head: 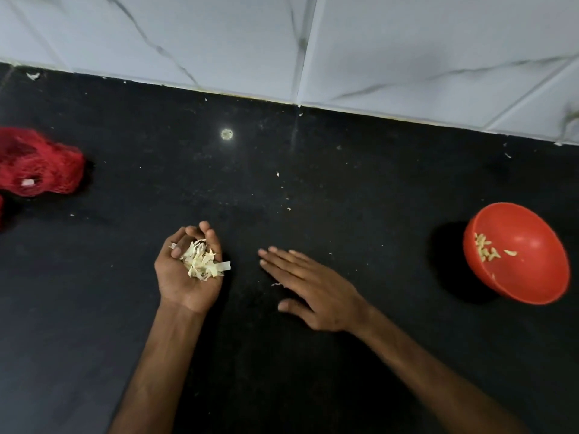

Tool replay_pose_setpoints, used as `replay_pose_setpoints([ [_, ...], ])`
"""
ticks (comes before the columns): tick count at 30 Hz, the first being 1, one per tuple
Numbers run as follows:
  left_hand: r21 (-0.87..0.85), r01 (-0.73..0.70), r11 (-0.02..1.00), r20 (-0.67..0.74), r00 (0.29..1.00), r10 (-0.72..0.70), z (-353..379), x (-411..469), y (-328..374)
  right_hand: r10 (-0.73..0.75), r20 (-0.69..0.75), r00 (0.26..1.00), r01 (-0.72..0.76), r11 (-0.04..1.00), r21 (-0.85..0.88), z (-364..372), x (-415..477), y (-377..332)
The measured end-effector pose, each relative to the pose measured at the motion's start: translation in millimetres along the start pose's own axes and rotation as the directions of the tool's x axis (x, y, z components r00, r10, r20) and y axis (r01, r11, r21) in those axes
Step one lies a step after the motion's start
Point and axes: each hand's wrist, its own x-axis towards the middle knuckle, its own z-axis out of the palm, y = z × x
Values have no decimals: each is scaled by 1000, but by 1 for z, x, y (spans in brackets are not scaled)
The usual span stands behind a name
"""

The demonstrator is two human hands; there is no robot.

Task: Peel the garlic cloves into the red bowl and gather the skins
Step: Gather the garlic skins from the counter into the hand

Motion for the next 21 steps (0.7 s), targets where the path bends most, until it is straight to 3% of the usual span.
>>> replay_pose_setpoints([
  [4, 0, 5, 1000, -3, 1000, -5, 0, 1, -1, 285, -150, 947, -307, 940, -152, 14, 3, -29],
  [9, -7, 15, 1000, -18, 1000, -15, 1, 0, -5, 507, -357, 784, -535, 844, 25, 2, 79, -2],
  [11, -4, 9, 1000, -15, 1000, -9, 2, -1, -7, 504, -397, 767, -531, 846, 47, -9, 112, 22],
  [15, 29, 13, 1000, -8, 1000, -13, 3, -3, -17, 384, -416, 824, -412, 911, 24, -13, 143, 46],
  [21, 68, 37, 997, -34, 999, -35, -6, -5, -31, 281, -513, 812, -345, 938, -33, 12, 92, 28],
])
